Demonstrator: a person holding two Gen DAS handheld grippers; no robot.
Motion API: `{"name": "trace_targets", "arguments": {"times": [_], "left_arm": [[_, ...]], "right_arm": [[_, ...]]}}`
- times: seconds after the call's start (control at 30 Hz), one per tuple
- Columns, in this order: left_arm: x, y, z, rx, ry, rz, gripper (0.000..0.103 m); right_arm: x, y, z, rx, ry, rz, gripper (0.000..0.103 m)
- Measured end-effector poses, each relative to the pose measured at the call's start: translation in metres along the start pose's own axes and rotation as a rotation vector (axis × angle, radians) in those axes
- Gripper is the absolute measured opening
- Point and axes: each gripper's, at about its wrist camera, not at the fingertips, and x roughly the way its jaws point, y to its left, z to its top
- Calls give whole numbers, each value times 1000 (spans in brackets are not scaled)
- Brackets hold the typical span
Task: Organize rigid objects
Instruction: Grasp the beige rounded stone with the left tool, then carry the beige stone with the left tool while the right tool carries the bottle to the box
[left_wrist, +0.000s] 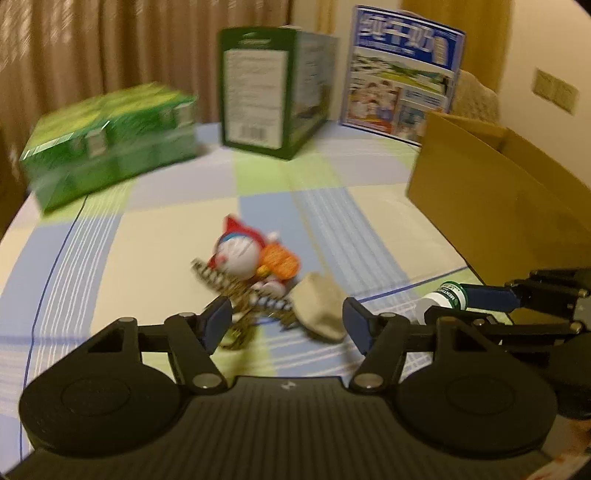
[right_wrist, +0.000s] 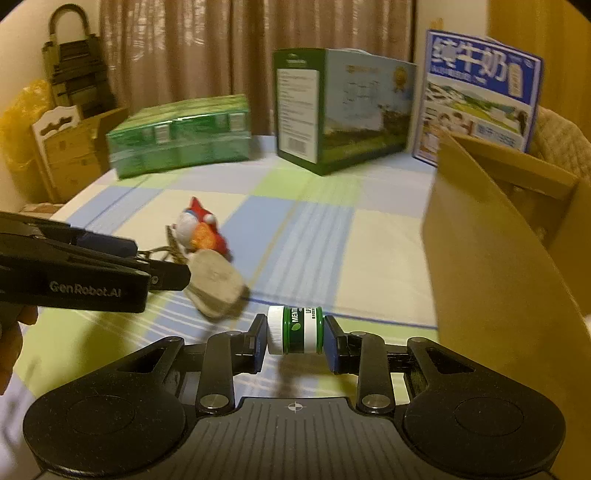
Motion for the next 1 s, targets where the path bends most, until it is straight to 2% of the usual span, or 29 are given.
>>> {"name": "trace_targets", "arguments": {"times": [0.23, 0.47, 0.83, 1.0], "left_arm": [[12, -35, -6, 220, -33, -31, 56], [29, -49, -14, 332, -29, 54, 56], [38, -51, -15, 341, -20, 86, 50], [34, -46, -13, 296, -4, 81, 50]], "right_arm": [[1, -12, 0, 17, 7, -28, 28], [1, -22, 4, 54, 4, -33, 28], [1, -25, 8, 61, 2, -32, 28], [2, -26, 8, 69, 7, -29, 28]]}}
